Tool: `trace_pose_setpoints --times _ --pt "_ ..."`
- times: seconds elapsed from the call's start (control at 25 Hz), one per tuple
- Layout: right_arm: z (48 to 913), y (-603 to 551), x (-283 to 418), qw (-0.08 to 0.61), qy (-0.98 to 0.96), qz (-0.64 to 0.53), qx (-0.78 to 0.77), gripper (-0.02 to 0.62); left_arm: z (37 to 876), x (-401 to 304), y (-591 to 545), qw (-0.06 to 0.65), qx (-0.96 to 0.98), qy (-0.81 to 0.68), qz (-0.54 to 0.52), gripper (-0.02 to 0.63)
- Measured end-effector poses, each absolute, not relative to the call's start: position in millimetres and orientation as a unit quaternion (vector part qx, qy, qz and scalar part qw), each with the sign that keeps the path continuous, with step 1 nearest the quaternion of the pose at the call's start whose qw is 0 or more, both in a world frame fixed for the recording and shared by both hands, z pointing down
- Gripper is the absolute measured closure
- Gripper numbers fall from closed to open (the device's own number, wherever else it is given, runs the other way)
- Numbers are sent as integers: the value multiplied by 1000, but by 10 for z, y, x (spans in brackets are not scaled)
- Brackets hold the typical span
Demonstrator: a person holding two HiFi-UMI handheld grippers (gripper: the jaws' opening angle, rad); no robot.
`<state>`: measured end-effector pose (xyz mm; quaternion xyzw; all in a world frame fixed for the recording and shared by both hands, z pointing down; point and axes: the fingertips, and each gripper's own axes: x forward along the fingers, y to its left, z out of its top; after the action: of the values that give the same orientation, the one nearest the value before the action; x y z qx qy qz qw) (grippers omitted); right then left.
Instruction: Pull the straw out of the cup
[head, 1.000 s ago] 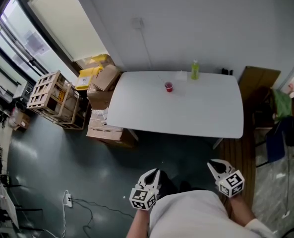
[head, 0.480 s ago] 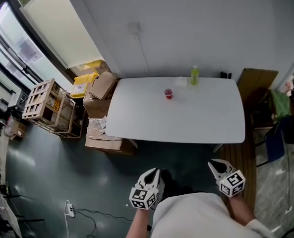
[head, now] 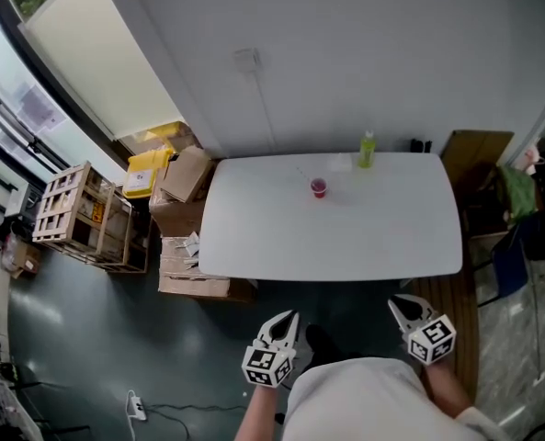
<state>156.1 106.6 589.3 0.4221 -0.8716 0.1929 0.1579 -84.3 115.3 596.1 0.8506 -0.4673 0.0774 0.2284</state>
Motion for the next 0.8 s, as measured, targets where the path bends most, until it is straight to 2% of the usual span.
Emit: trace_pose_setpoints --times 0.4,0.8 --pt "5912 646 1072 162 -859 195 445 551 6022 -1271 724 233 863 -439 89 604" --pt "5960 564 868 166 -852 194 458 551 6096 -1368 500 236 877 -409 88 604"
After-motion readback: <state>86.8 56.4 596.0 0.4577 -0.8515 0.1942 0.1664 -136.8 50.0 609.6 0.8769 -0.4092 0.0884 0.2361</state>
